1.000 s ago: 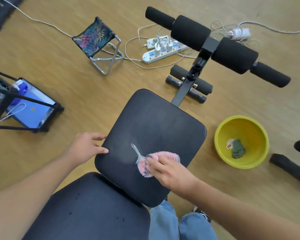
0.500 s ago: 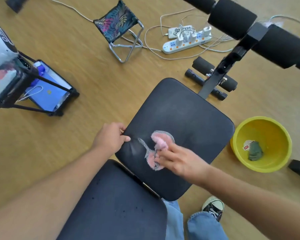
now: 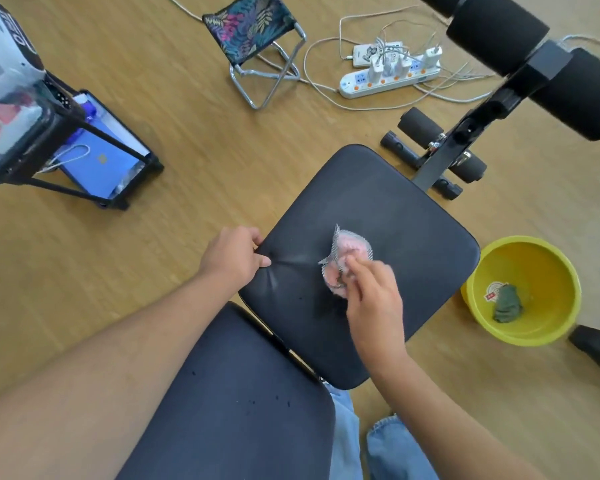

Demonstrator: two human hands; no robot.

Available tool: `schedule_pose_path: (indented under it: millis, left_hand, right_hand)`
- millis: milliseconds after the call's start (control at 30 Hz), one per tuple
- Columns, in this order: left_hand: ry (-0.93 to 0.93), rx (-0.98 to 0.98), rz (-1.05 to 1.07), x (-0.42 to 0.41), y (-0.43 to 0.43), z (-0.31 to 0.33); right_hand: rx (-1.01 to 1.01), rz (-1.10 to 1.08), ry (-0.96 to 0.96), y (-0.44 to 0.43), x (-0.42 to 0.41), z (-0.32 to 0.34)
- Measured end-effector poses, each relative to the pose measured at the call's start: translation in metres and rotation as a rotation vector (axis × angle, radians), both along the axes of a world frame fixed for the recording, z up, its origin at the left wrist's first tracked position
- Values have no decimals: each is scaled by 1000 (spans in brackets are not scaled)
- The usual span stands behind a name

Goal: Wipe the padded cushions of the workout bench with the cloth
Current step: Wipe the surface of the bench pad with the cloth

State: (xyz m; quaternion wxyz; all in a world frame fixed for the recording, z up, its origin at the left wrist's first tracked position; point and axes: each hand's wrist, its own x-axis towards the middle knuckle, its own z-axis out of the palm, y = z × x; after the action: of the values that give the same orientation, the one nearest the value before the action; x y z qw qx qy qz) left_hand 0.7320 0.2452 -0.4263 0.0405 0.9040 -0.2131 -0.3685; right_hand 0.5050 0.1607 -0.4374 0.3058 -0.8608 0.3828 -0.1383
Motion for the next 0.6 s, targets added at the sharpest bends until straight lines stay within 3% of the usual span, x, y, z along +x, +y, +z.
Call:
schedule_pose_path:
  millis: [67, 133, 200, 267, 333, 367, 433, 500, 533, 600]
  left_hand:
    - [-3, -11, 0, 0, 1, -1]
    - [-13, -17, 5, -1, 1, -1]
    - [-28, -15, 9, -3, 2, -1]
    - [-36, -17, 20, -5, 3, -1]
    - [-39, -25, 32, -6, 3, -1]
    - [-43, -25, 34, -5, 3, -2]
    - [-51, -17, 27, -4, 3, -1]
    - [-48, -17, 46, -4, 1, -2]
    - [-42, -21, 64, -4, 0, -2]
    - [-38, -28, 95, -5, -1, -1]
  right_hand:
    - [-74, 479, 26, 36, -18, 4]
    - [-178, 870, 4, 13, -23, 3]
    - [-274, 826, -2, -39, -4, -4]
    - [-346, 434, 45, -82, 18, -7]
    - [-213, 63, 95, -71, 30, -6]
    - [-143, 3, 102, -44, 35, -5]
    - [6, 279, 107, 20, 36, 5]
    - [-35, 720, 74, 50, 24, 16]
    - [-50, 827, 34, 32, 26, 19]
    - [-119, 696, 52, -29, 46, 14]
